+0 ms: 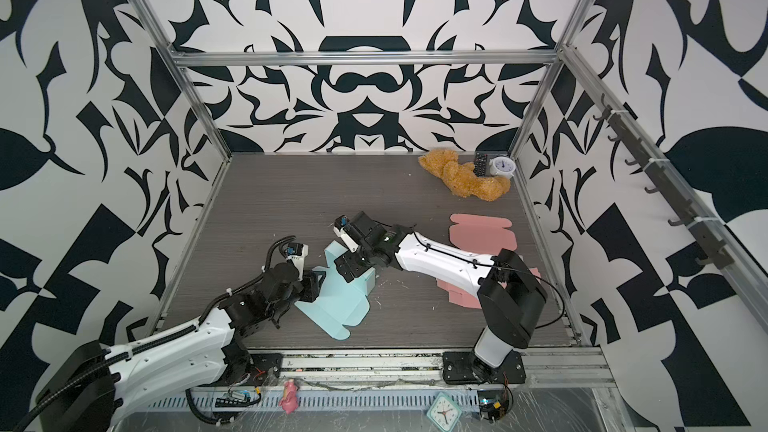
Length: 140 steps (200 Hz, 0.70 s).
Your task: Fold the paper box
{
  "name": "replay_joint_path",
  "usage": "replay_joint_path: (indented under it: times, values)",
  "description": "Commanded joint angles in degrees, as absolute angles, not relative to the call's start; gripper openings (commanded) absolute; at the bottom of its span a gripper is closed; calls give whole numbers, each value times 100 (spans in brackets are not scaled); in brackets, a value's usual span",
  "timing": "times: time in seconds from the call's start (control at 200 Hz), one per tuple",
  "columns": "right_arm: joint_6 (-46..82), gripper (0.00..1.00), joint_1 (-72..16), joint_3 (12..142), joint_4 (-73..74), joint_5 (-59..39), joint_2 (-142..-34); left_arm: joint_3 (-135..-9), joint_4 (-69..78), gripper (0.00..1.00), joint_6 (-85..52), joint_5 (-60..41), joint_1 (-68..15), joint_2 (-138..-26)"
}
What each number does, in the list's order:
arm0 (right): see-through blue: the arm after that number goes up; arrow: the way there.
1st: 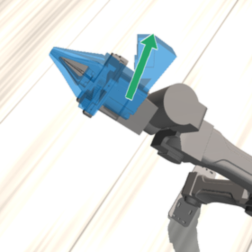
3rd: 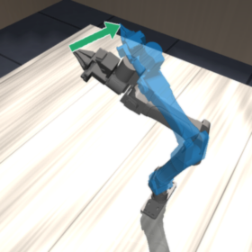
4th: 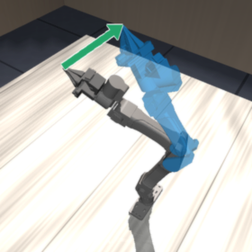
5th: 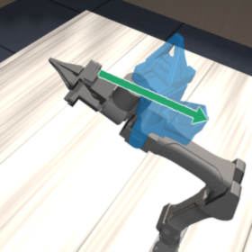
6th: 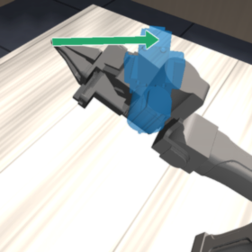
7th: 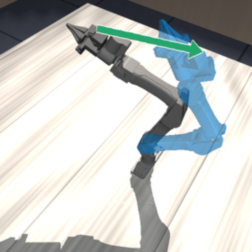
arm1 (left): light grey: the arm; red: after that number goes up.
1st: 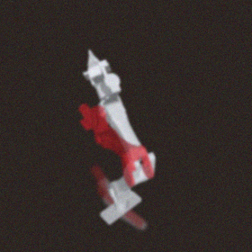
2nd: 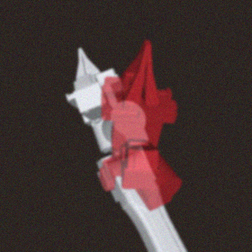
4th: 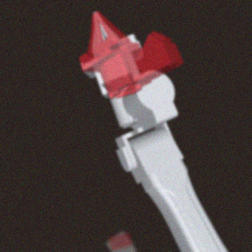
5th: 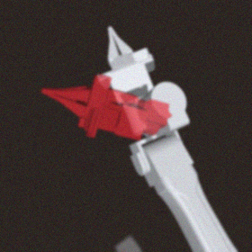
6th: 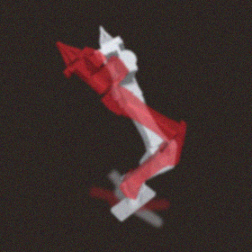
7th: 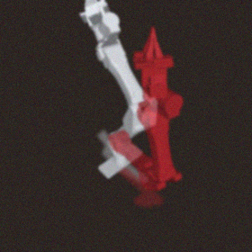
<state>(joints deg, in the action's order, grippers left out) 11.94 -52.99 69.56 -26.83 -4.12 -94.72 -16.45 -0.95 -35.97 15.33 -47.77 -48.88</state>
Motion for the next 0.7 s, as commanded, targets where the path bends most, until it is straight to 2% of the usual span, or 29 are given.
replay_joint_path:
  times: [0.0,0.31,0.485,0.695]
  values:
    - [1012,91,-5343,7289,-2938,-71,-9510,-1654,-845,52,-4017,1410,-4799,-4546]
    - [888,89,-5385,7616,-3099,21,-9895,-2077,-1852,66,-4262,1347,-4799,-4400]
    - [853,87,-5380,7701,-3124,-68,-10030,-2240,-2036,70,-4306,1226,-4799,-4386]
    - [782,84,-5373,7761,-3137,-80,-10090,-2370,-2170,84,-4334,1182,-4799,-4302]
